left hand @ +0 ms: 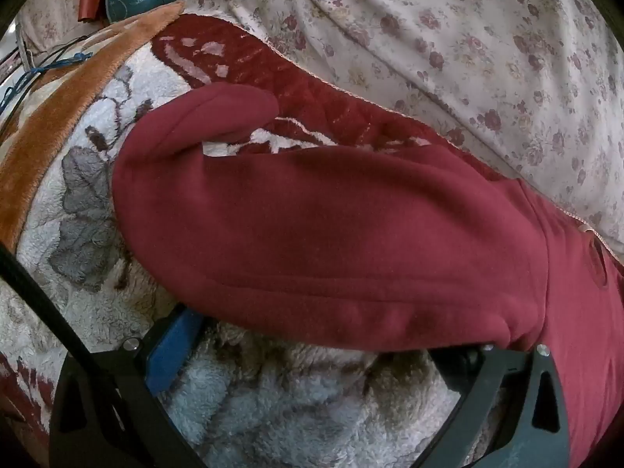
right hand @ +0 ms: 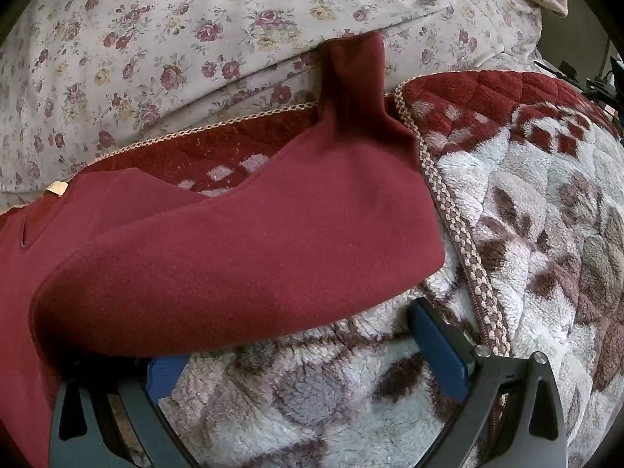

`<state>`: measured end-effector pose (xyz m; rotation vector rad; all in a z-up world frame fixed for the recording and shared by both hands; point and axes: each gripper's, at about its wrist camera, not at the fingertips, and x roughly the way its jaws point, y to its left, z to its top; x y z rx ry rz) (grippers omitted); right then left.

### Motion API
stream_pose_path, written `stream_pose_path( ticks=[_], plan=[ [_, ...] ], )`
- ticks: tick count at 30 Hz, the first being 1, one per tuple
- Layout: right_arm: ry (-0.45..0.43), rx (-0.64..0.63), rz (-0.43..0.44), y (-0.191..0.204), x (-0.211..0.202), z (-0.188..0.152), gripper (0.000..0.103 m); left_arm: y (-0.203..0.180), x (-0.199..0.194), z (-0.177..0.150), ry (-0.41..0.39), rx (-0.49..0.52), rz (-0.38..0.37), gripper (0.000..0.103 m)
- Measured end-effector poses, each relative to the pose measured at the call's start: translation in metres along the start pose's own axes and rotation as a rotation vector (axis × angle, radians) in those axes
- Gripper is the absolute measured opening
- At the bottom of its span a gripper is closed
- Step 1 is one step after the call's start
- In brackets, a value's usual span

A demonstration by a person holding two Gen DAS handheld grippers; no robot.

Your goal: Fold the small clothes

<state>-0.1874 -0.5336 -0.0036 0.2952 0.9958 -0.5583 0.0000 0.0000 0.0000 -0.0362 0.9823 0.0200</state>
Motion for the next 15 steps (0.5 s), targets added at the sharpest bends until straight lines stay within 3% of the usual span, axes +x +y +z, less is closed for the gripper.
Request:
stream_pose_path(
  ticks=[10,15],
  plan=[
    [-0.001,0.0,0.0,0.0,0.0,0.0,0.103,0.0005,-0.0002,0.0005,0.005,-0.001,0.0,0.103],
    [-0.001,0.0,0.0,0.0,0.0,0.0,0.103,0.0008,-0.0083,-0.0015,0.062,0.012,-0.013,0.103]
  ],
)
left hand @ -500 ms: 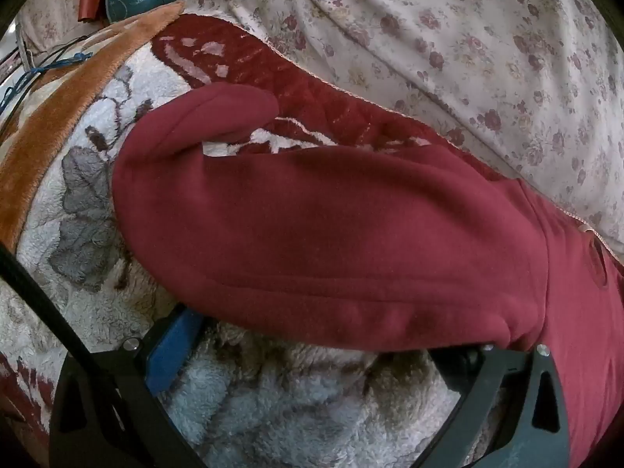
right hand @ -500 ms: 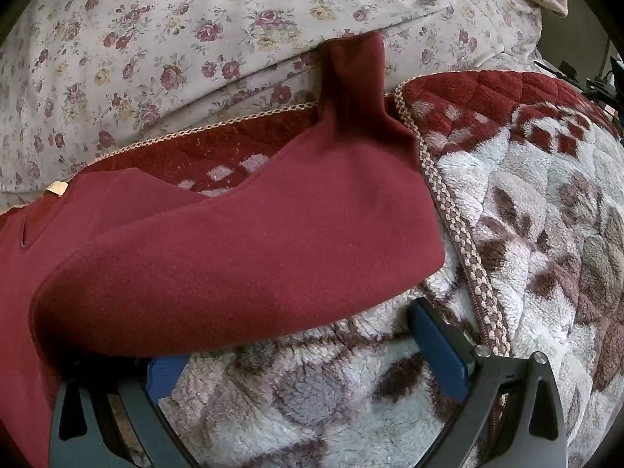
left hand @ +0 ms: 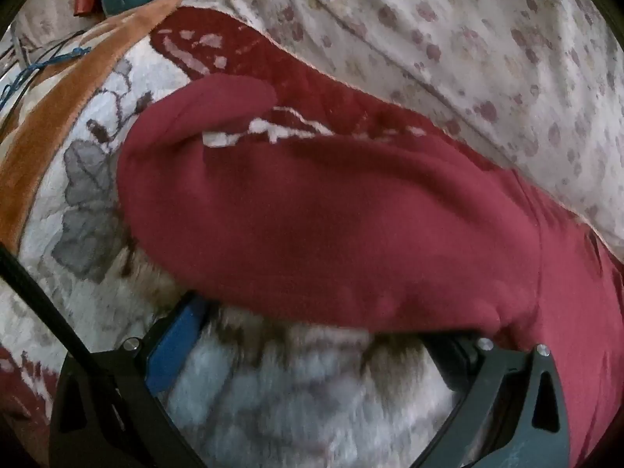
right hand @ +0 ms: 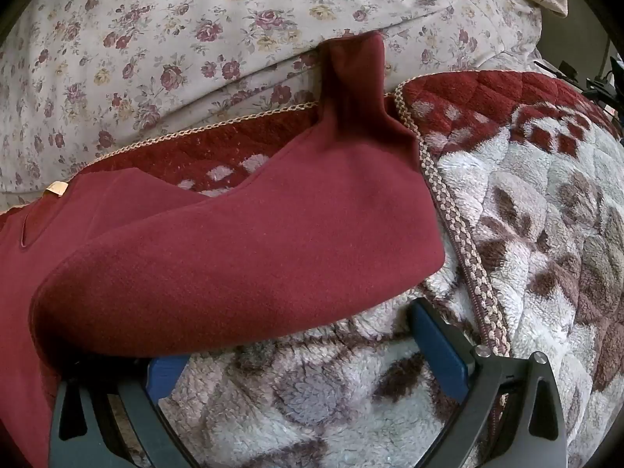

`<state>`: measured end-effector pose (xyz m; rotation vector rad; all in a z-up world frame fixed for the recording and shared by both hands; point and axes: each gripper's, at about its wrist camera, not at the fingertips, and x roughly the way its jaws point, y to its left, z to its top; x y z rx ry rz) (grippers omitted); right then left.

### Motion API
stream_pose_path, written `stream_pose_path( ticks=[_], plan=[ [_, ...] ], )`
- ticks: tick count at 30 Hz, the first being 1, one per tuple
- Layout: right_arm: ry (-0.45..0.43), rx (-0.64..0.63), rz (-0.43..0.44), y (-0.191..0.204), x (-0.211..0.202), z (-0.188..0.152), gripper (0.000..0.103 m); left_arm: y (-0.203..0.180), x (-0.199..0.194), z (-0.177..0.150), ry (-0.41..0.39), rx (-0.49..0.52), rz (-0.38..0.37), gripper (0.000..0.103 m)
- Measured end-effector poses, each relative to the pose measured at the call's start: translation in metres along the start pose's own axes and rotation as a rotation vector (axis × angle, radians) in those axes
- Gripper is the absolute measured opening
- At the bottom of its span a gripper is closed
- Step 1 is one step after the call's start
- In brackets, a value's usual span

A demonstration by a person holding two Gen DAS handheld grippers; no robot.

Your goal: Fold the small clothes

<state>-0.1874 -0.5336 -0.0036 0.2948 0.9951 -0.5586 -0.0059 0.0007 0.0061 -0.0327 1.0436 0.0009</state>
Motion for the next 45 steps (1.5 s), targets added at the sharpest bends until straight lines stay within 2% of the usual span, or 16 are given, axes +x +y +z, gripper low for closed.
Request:
stream_pose_path(
  ticks=[3,6,9,14,17,21,23,24,26,29,32,36,41,45],
  plan=[
    [0.0,0.0,0.0,0.0,0.0,0.0,0.103,0.002,-0.013,-0.005,0.011,0.004,0.002,0.103],
    [0.0,0.0,0.0,0.0,0.0,0.0,0.103,0.001,-0.026,-0.013,0.015,-0.021,-0.028,0.103],
    [0.0,0.0,0.0,0.0,0.0,0.0,0.103,-0.004,-0.048,-0.02,-0.023,-0.014,-0.026,0.103],
    [0.012,-0.005,0.009,0.0,0.0,0.001,0.103,-0.017,-0.084,-0.028,-0.076,0.059,-0.008,0.103],
    [0.025,-0.026,0.037,-0.001,-0.011,-0.002,0.103,-0.027,-0.102,-0.034,-0.11,0.091,-0.026,0.103],
    [0.012,-0.003,0.053,-0.009,-0.058,-0.025,0.103,-0.044,-0.121,-0.04,-0.132,0.129,-0.077,0.103],
    [0.043,-0.018,0.067,-0.009,-0.086,-0.037,0.103,-0.055,-0.129,-0.044,-0.133,0.155,-0.095,0.103],
    [0.065,-0.026,0.082,-0.006,-0.1,-0.041,0.103,-0.061,-0.131,-0.046,-0.134,0.17,-0.097,0.103],
    [0.092,-0.042,0.169,-0.002,-0.126,-0.052,0.103,-0.07,-0.137,-0.049,-0.15,0.198,-0.099,0.103],
    [0.11,-0.057,0.258,0.014,-0.162,-0.065,0.103,-0.08,-0.144,-0.054,-0.168,0.216,-0.11,0.103],
    [0.118,-0.054,0.39,0.042,-0.186,-0.068,0.103,-0.084,-0.146,-0.057,-0.164,0.22,-0.133,0.103],
    [0.137,-0.051,0.497,0.088,-0.191,-0.058,0.103,-0.087,-0.148,-0.057,-0.18,0.229,-0.121,0.103],
    [0.038,-0.073,0.477,0.143,-0.183,-0.035,0.103,-0.084,-0.141,-0.052,-0.176,0.219,-0.115,0.103],
    [-0.03,-0.118,0.376,0.174,-0.164,-0.023,0.103,-0.082,-0.136,-0.046,-0.185,0.217,-0.106,0.103]
  ],
)
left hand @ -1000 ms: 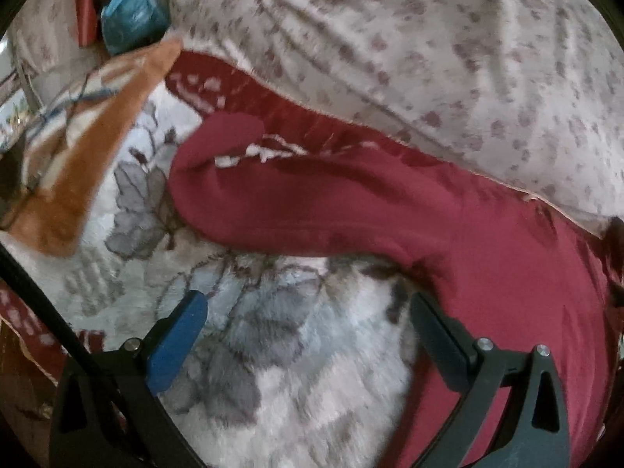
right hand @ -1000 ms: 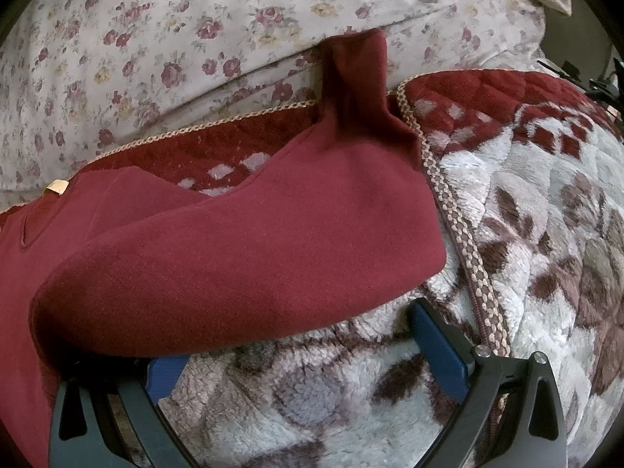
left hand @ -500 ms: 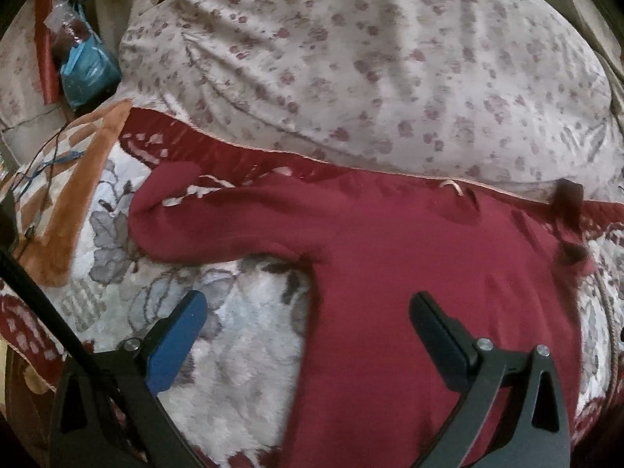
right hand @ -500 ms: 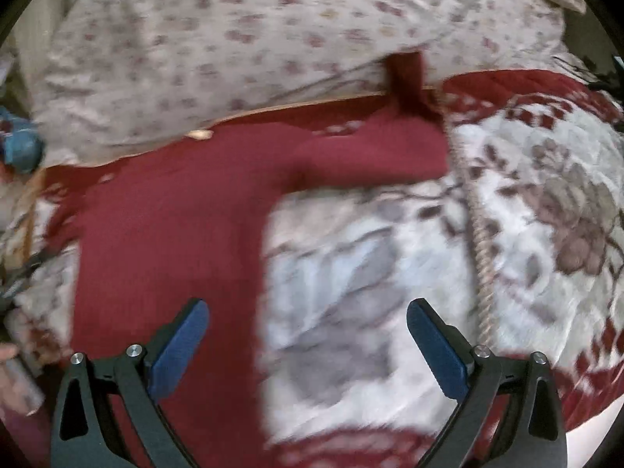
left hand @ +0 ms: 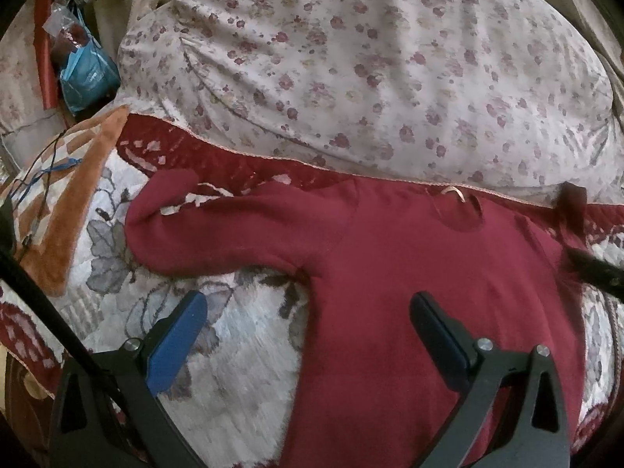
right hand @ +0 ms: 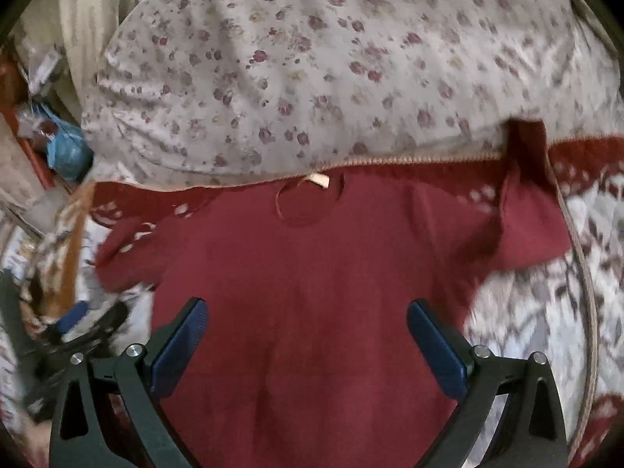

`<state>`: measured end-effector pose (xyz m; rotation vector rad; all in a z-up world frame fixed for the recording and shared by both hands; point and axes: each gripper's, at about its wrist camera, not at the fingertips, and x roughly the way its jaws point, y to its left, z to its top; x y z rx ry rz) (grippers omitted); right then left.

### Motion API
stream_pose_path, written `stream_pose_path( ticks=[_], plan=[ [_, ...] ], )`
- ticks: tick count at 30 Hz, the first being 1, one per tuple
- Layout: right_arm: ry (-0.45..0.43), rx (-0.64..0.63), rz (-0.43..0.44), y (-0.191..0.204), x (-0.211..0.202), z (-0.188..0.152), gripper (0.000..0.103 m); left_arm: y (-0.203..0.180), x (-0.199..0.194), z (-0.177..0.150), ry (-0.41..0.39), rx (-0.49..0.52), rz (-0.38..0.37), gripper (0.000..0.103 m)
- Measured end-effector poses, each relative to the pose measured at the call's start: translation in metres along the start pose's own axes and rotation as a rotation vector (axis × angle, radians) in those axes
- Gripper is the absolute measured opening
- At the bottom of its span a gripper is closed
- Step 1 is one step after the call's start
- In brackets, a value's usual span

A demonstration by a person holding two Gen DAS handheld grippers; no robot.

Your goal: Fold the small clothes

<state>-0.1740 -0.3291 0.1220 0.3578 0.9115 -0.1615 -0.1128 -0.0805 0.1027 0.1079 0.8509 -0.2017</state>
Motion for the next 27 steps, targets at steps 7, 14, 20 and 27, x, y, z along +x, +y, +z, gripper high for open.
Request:
stream_pose_path(
  ticks=[7,14,20,27],
  plan=[
    [0.002,-0.1,-0.13,0.009,0.034,0.002,0.103,0.005,0.015,0.005,0.005,-0.019,0.004,0.103],
    [0.015,-0.082,-0.117,0.011,0.047,-0.004,0.103,-0.001,0.025,0.003,0.02,-0.025,-0.002,0.103],
    [0.026,-0.076,-0.12,0.014,0.052,-0.005,0.103,-0.005,0.025,0.003,0.014,-0.001,0.01,0.103],
    [0.016,-0.062,-0.105,0.016,0.051,-0.005,0.103,-0.005,0.027,0.005,0.014,-0.009,0.01,0.103]
  ],
)
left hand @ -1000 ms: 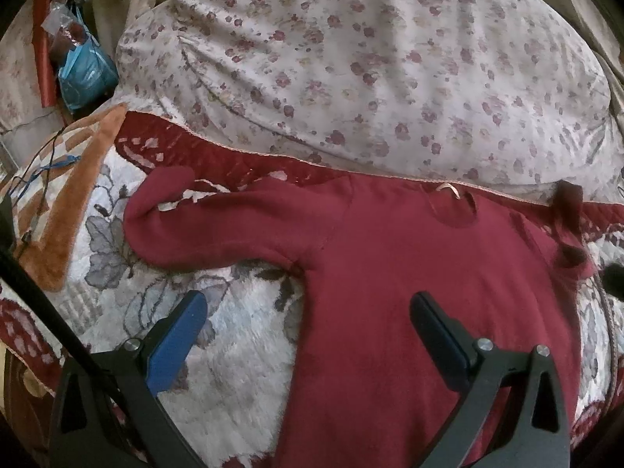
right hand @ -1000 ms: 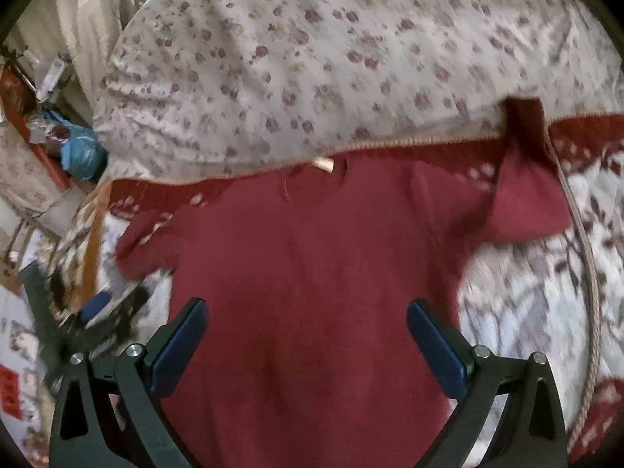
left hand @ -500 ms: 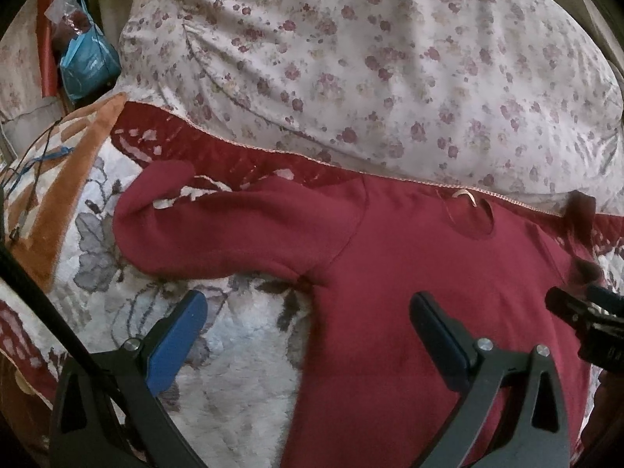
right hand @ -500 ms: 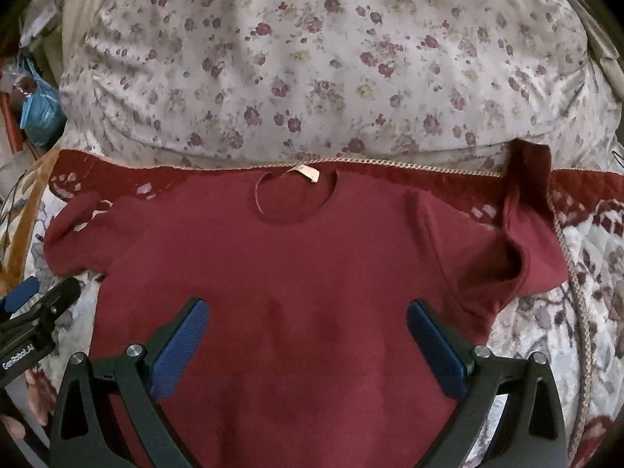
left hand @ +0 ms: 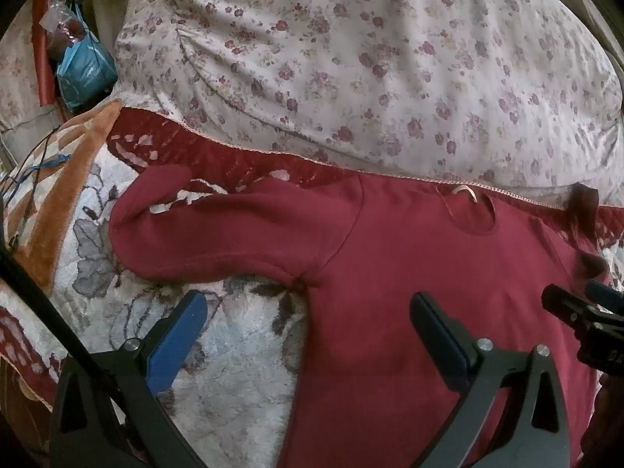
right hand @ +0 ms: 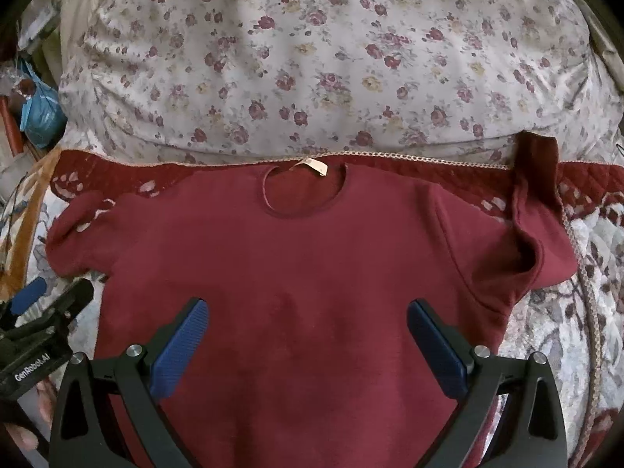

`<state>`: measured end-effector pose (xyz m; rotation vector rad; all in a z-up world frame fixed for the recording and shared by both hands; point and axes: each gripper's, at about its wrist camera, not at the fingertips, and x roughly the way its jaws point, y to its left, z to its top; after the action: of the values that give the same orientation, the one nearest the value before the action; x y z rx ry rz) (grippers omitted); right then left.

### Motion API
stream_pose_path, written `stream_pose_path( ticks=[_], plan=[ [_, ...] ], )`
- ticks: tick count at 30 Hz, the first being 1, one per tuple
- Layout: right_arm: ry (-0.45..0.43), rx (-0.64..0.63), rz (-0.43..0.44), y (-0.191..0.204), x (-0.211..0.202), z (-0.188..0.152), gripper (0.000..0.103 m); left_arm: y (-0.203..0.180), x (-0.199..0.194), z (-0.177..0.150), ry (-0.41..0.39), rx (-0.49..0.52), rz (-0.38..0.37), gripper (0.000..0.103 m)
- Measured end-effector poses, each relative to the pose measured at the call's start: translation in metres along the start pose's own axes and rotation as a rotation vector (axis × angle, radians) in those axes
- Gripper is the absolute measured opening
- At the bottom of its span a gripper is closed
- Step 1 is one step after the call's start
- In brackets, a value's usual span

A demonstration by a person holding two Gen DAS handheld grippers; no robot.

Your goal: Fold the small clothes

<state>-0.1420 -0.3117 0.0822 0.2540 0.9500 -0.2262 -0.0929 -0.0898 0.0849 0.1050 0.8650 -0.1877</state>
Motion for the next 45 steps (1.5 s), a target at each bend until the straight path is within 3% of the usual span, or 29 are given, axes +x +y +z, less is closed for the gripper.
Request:
stream_pose_path(
  ticks=[12,19,45],
  plan=[
    [-0.007,-0.003,-0.054,0.002,0.01,0.002,0.103,-0.009,0.009,0.004,-0.022,-0.012,-0.012,0.103],
    [0.032,0.03,-0.049,-0.005,0.027,0.004,0.103,-0.02,0.022,0.0,-0.047,0.055,0.016,0.103],
    [0.022,-0.002,-0.084,0.017,0.04,0.005,0.103,0.001,0.029,-0.001,-0.049,0.011,0.015,0.103]
  ],
)
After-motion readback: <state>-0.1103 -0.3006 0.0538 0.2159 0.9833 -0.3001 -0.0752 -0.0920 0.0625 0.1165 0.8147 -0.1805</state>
